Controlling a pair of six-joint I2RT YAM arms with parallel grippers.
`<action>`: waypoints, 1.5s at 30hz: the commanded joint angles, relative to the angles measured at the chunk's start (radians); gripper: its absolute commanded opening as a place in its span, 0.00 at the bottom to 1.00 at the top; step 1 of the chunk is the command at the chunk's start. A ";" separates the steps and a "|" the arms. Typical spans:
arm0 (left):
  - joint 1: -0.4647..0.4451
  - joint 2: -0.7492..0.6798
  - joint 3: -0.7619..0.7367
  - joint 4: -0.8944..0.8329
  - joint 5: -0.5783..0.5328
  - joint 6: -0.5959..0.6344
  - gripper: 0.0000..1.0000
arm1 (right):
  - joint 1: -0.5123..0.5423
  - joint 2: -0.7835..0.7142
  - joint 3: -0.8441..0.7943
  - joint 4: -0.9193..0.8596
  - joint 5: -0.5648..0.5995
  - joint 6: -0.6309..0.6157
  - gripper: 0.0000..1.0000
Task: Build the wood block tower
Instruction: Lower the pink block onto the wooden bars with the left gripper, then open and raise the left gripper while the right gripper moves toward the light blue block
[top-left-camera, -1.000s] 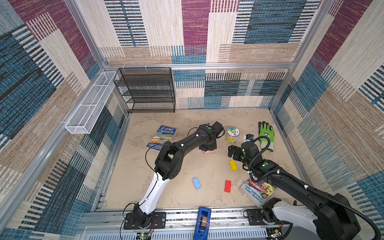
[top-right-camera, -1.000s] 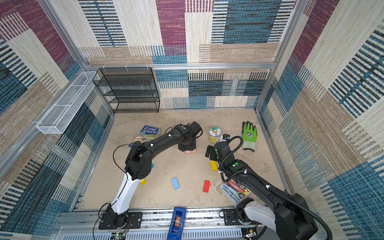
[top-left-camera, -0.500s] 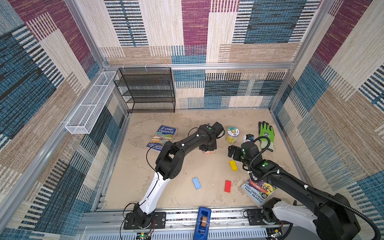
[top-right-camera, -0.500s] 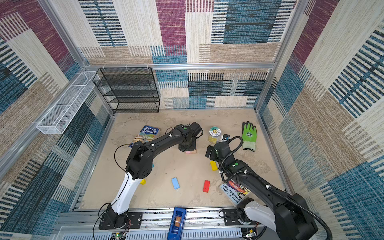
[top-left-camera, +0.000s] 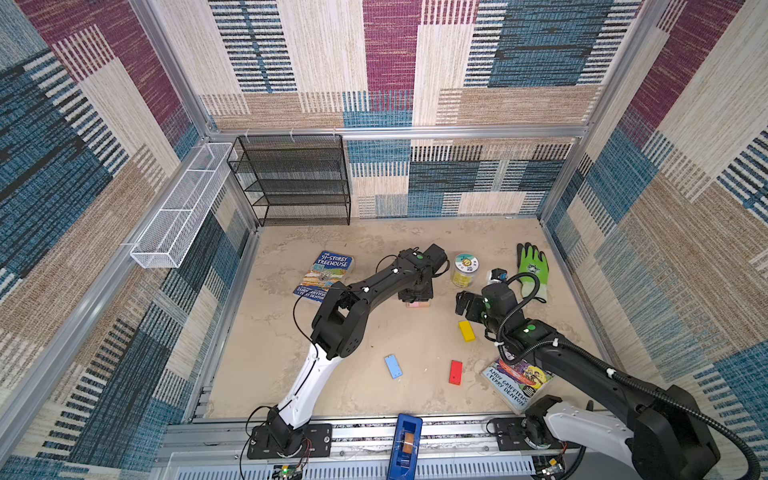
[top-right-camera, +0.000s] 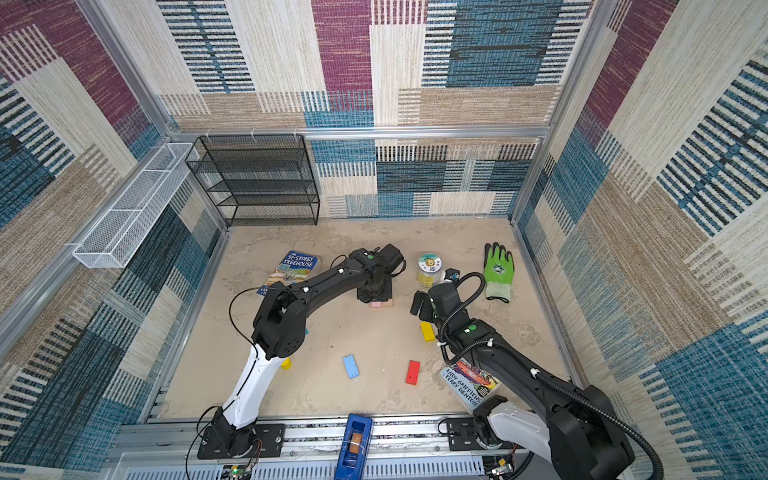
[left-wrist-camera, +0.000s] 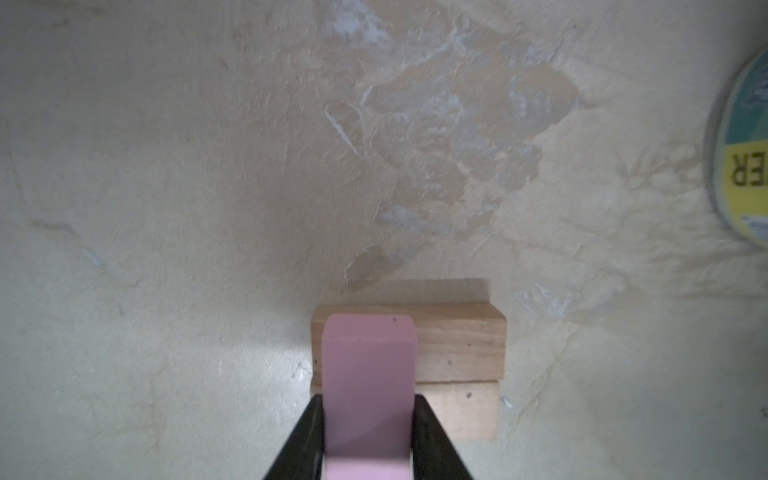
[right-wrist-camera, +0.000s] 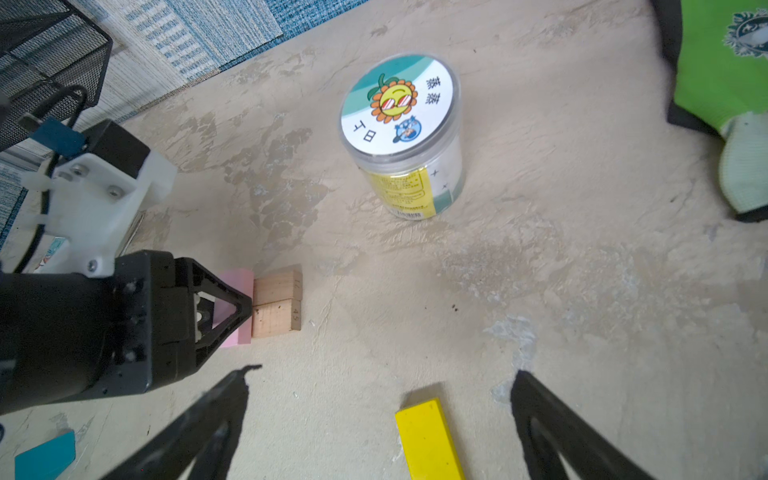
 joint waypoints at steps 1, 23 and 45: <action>0.000 0.003 0.008 -0.014 -0.016 -0.023 0.39 | 0.000 -0.002 -0.002 0.023 0.000 0.005 1.00; -0.001 -0.032 0.001 -0.020 -0.024 -0.015 0.50 | 0.000 -0.019 -0.008 0.017 0.000 0.015 1.00; 0.063 -0.317 -0.091 -0.008 -0.134 0.142 0.53 | 0.021 0.009 0.059 -0.031 -0.223 -0.018 0.81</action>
